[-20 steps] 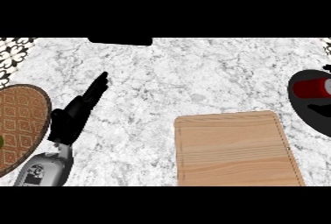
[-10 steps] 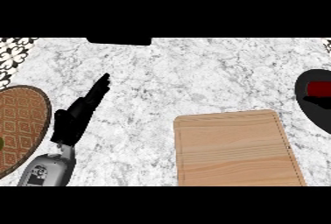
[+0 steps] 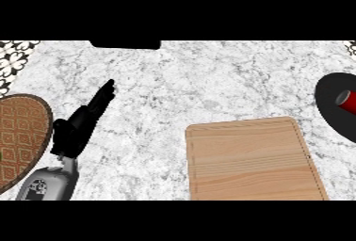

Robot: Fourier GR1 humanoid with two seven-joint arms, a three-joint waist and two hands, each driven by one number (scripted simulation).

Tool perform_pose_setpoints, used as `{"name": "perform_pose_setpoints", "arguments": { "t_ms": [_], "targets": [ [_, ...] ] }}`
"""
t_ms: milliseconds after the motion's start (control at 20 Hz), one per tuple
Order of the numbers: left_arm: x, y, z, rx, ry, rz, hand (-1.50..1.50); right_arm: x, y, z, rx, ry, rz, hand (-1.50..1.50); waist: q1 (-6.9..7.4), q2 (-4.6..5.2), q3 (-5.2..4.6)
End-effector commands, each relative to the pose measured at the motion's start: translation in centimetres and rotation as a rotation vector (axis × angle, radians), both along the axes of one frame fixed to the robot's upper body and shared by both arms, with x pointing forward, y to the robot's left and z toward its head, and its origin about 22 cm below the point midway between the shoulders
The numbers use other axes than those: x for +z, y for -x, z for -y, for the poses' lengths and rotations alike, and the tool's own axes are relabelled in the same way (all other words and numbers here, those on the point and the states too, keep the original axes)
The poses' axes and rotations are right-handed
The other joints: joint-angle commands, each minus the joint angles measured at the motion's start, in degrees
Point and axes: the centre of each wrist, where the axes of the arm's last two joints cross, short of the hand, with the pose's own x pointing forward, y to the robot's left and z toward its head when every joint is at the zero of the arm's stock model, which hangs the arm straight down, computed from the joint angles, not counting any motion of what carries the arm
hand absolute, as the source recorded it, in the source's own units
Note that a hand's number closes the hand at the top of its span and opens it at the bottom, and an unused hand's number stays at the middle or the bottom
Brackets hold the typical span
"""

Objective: Pick the can from the cutting board and place it in the pan

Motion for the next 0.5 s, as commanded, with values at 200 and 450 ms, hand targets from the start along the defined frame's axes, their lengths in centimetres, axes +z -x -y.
{"name": "perform_pose_setpoints", "arguments": {
  "t_ms": [200,450],
  "targets": [
    [-0.5,0.8,-1.2,0.008,0.000,-0.016,0.00,-0.9,4.4,2.8,0.060,-0.054,0.138,-1.50,-0.65,-0.43,0.03],
    [-0.1,0.6,-1.6,0.028,-0.011,-0.004,0.00,-2.2,7.1,3.7,0.083,-0.077,0.131,-1.50,-1.60,-0.82,0.00]
  ]
}}
